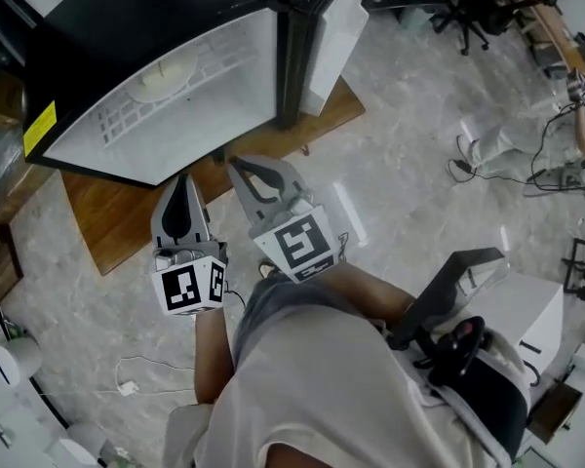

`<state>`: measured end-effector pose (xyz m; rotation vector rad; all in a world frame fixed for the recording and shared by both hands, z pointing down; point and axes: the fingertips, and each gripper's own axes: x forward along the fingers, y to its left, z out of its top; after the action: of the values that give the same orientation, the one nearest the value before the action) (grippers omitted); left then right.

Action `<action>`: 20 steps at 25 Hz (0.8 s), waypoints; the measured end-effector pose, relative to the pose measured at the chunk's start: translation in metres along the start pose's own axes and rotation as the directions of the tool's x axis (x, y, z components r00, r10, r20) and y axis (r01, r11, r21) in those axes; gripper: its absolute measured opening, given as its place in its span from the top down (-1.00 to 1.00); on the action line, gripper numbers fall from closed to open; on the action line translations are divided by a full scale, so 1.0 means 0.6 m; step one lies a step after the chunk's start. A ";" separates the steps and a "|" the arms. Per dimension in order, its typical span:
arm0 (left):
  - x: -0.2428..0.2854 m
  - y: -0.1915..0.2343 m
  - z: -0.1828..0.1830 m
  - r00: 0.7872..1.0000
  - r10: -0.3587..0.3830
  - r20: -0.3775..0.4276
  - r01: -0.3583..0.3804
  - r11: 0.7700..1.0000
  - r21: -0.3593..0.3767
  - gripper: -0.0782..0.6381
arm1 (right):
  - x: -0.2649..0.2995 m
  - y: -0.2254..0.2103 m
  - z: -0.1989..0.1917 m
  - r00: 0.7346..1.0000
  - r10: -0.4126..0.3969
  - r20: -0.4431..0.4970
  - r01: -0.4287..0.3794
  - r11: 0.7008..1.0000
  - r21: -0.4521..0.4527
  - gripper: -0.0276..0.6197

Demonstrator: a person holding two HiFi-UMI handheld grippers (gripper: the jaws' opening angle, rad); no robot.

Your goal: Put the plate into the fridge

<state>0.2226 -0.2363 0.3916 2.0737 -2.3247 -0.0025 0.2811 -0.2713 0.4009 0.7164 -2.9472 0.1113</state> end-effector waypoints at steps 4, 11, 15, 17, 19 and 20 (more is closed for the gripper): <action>-0.073 -0.023 0.027 1.000 -0.001 0.016 0.001 1.000 -0.005 0.73 | -0.074 0.052 0.015 1.000 -0.014 -0.005 0.014 1.000 -0.005 0.86; -0.177 -0.054 0.049 0.999 -0.018 0.041 0.019 1.000 -0.021 0.73 | -0.159 0.124 0.022 0.999 -0.041 -0.015 0.040 0.999 -0.015 0.86; -0.224 -0.066 0.052 0.999 -0.028 0.045 0.029 0.999 -0.026 0.73 | -0.196 0.158 0.025 0.999 -0.046 -0.010 0.046 0.999 -0.025 0.86; -0.241 -0.069 0.054 0.998 -0.033 0.045 0.034 0.999 -0.028 0.73 | -0.208 0.171 0.027 0.999 -0.049 -0.010 0.049 0.998 -0.027 0.86; -0.252 -0.067 0.056 0.998 -0.037 0.043 0.038 0.999 -0.026 0.73 | -0.212 0.182 0.032 0.999 -0.050 -0.010 0.049 0.998 -0.028 0.86; -0.256 -0.063 0.058 0.998 -0.036 0.043 0.037 0.999 -0.027 0.73 | -0.212 0.186 0.034 0.999 -0.049 -0.010 0.049 0.998 -0.029 0.86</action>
<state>0.2772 -0.0885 0.3531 2.1232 -2.2961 -0.0792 0.3400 -0.1167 0.3602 0.7809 -2.9126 0.0688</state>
